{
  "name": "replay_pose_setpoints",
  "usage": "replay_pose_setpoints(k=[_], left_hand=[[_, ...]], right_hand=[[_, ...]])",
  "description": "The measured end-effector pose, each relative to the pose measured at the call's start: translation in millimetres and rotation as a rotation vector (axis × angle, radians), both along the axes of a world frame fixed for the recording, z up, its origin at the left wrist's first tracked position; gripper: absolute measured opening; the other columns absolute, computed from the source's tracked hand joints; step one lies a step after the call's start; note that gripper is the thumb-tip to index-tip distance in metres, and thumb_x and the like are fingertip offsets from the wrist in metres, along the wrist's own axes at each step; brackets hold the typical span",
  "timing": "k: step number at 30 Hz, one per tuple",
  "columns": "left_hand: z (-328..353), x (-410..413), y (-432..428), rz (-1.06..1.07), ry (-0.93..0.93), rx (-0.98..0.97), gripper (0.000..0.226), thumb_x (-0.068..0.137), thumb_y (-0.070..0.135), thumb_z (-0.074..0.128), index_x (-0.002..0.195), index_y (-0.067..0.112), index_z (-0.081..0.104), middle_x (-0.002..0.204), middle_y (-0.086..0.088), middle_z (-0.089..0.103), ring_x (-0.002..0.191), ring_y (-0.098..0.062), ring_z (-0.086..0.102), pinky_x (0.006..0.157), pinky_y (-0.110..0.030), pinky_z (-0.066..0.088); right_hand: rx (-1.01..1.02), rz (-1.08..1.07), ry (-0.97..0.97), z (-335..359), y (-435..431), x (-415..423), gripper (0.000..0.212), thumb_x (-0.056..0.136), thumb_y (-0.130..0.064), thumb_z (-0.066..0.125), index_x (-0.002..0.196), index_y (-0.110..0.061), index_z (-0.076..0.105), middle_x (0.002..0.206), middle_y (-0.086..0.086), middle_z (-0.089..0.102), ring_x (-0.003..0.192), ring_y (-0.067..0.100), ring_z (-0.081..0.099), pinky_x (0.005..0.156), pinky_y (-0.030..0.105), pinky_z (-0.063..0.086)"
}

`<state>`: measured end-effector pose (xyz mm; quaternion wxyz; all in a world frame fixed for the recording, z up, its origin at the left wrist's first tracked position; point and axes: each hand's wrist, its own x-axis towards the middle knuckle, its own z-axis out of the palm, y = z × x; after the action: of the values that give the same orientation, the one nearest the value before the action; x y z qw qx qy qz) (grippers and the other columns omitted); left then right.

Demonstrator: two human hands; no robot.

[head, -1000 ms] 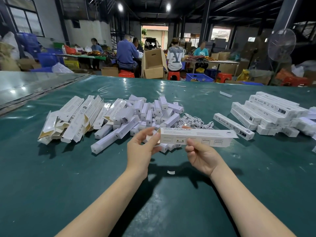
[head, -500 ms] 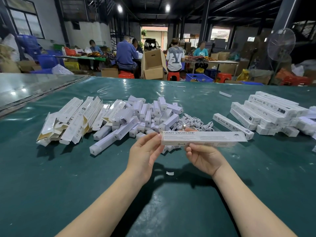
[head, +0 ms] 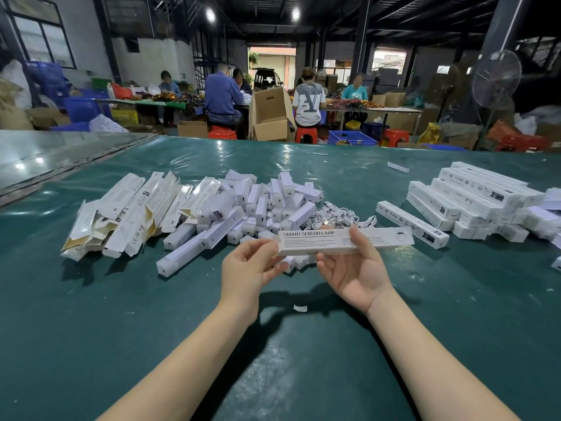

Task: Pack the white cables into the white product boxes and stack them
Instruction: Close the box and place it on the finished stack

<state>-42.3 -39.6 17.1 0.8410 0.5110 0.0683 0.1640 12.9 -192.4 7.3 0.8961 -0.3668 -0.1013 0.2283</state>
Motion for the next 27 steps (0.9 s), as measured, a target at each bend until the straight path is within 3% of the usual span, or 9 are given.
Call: replay_pose_setpoints(k=[7,13,24,27], left_hand=[[1.2,0.2,1.3,0.045,-0.002,0.027,0.013,0.086,0.004,0.058,0.076,0.012,0.056,0.062,0.001,0.069,0.057,-0.010,0.067,0.056,-0.022,0.056],[1.3,-0.9,0.8,0.112,-0.081,0.187,0.012,0.087,0.011,0.059,0.076,0.014,0.058,0.063,0.007,0.070,0.057,-0.006,0.066,0.052,-0.019,0.053],[-0.5,0.9,2.2,0.195,-0.072,0.174,0.015,0.087,0.013,0.059,0.073,0.017,0.058,0.063,0.011,0.068,0.061,0.002,0.063,0.056,-0.016,0.054],[-0.6,0.8,2.0,0.226,-0.041,0.112,0.016,0.086,0.014,0.062,0.071,0.019,0.062,0.065,0.010,0.068,0.064,0.001,0.063,0.058,-0.016,0.054]], right_hand=[[0.037,0.062,-0.081,0.3,-2.5,1.6,0.062,0.029,-0.029,0.095,0.084,-0.011,0.075,0.076,0.013,0.071,0.062,0.023,0.069,0.057,0.028,0.057],[0.036,0.097,-0.127,0.3,-4.6,1.6,0.057,0.032,-0.027,0.094,0.083,-0.012,0.075,0.079,0.013,0.072,0.066,0.023,0.069,0.060,0.029,0.057],[0.058,0.138,-0.157,-0.8,-3.1,1.3,0.055,0.038,-0.026,0.094,0.087,-0.013,0.074,0.086,0.014,0.072,0.073,0.026,0.070,0.066,0.033,0.057],[0.040,0.162,-0.186,-0.2,-0.1,1.1,0.052,0.042,-0.029,0.093,0.089,-0.019,0.073,0.092,0.010,0.071,0.082,0.026,0.069,0.075,0.039,0.057]])
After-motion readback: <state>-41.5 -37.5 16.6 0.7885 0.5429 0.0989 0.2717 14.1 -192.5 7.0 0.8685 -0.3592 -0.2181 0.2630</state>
